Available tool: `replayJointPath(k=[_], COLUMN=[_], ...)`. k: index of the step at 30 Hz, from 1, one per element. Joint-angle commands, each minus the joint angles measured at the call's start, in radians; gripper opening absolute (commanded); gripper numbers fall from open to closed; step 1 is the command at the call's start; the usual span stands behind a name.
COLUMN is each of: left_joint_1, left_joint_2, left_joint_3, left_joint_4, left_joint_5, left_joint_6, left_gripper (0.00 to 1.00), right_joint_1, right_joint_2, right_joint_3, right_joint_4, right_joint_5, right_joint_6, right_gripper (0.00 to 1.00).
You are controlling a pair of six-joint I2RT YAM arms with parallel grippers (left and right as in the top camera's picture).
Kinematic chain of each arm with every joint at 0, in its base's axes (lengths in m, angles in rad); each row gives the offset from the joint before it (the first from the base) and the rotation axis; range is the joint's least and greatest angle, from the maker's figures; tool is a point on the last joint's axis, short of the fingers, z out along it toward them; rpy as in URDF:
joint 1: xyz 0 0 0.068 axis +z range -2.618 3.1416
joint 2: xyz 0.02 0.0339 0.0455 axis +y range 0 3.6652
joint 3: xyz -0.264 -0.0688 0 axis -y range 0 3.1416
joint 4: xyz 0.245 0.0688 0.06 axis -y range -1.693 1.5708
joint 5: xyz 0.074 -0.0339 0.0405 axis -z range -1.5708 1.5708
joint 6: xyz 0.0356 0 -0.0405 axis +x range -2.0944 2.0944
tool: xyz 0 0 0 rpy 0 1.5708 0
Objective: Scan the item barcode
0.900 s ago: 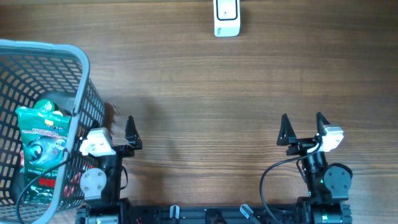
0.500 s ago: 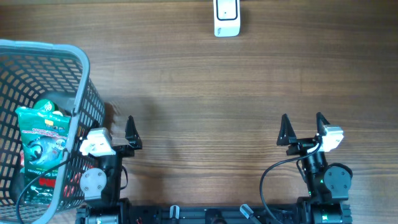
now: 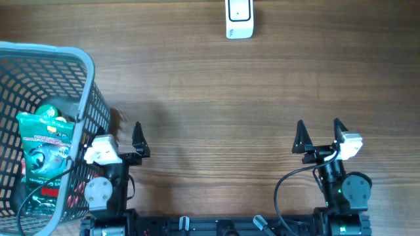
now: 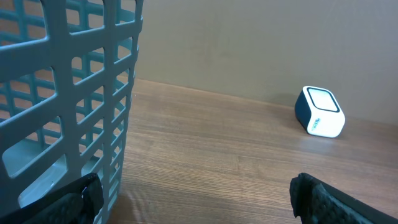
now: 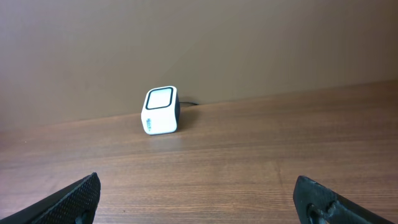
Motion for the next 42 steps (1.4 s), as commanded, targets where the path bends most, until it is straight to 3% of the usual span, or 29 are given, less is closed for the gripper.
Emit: replayJointPath(k=[1, 35, 42], left_joint_1=[0.006, 0.006, 0.004], left_joint_2=[-0.007, -0.007, -0.007], left_joint_3=[-0.011, -0.011, -0.011], left_joint_4=[0.002, 0.003, 0.053], left_joint_5=[-0.014, -0.014, 0.243], left_joint_6=[-0.009, -0.009, -0.010], left_gripper=[1.00, 1.00, 1.00], right_joint_1=[-0.007, -0.007, -0.007], right_joint_2=[0.005, 0.005, 0.005], right_joint_3=[-0.001, -0.001, -0.001], right_joint_4=[0.003, 0.003, 0.003], right_joint_5=[0.021, 0.021, 0.021], right_joint_6=[0.011, 0.010, 0.011], right_gripper=[1.00, 1.00, 1.00])
